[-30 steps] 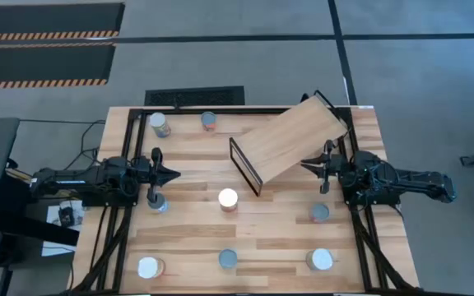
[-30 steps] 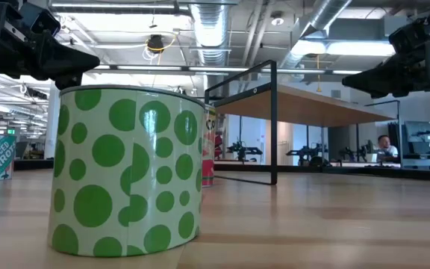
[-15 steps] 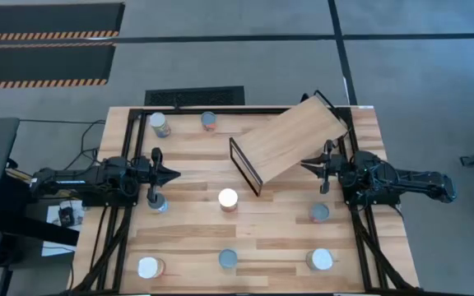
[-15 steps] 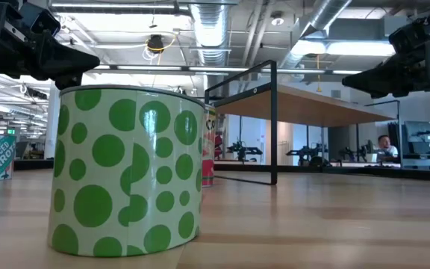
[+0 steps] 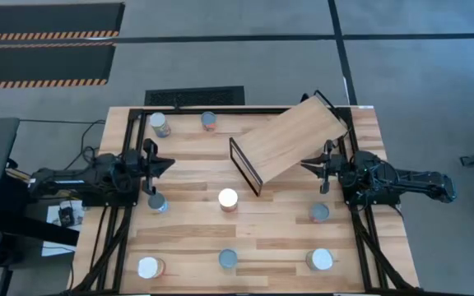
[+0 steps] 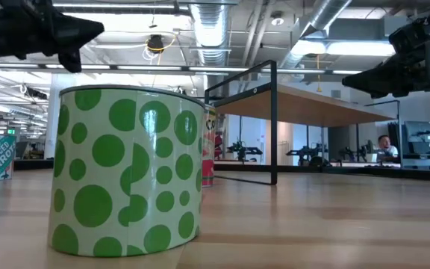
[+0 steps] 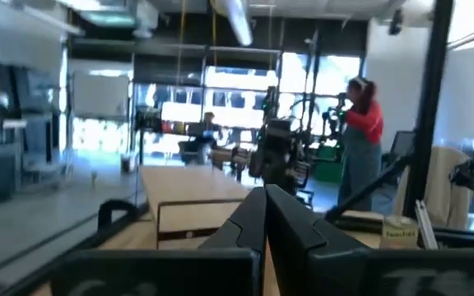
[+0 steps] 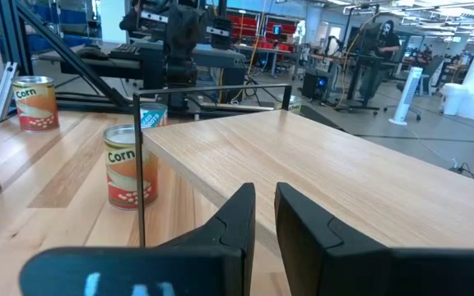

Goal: Pick and place cans onto a shelf
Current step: Put the canned oranges on the shelf

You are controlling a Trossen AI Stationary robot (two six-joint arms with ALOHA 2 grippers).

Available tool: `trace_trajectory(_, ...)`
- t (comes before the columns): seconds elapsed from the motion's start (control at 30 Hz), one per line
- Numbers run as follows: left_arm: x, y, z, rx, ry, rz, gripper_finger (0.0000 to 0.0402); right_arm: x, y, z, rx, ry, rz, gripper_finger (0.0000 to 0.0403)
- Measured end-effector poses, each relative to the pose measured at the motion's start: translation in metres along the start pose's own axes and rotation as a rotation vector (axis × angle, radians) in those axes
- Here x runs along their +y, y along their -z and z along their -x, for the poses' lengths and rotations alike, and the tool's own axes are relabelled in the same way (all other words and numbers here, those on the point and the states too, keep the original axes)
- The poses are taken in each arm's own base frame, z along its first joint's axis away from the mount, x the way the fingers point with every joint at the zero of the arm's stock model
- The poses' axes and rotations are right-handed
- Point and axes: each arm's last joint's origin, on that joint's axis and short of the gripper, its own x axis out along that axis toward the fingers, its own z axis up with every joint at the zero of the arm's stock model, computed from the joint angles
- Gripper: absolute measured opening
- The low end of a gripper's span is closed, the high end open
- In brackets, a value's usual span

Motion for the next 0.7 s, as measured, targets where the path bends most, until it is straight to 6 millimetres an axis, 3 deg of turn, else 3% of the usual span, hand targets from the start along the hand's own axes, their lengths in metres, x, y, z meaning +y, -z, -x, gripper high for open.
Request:
trace_trajectory(0.2, 0.007, -0.003, -0.013, 0.123, -0.199, 0.001, 0.0000, 0.000, 0.000, 0.000, -0.001, 0.000, 0.000, 0.0076)
trace_trajectory(0.43, 0.023, -0.008, -0.040, 0.318, -0.330, -0.030, 0.0000, 0.000, 0.000, 0.000, -0.001, 0.000, 0.000, 0.0076)
trace_trajectory(0.7, 0.057, -0.023, -0.083, 0.551, -0.304, -0.080, 0.0000, 0.000, 0.000, 0.000, -0.001, 0.000, 0.000, 0.0076)
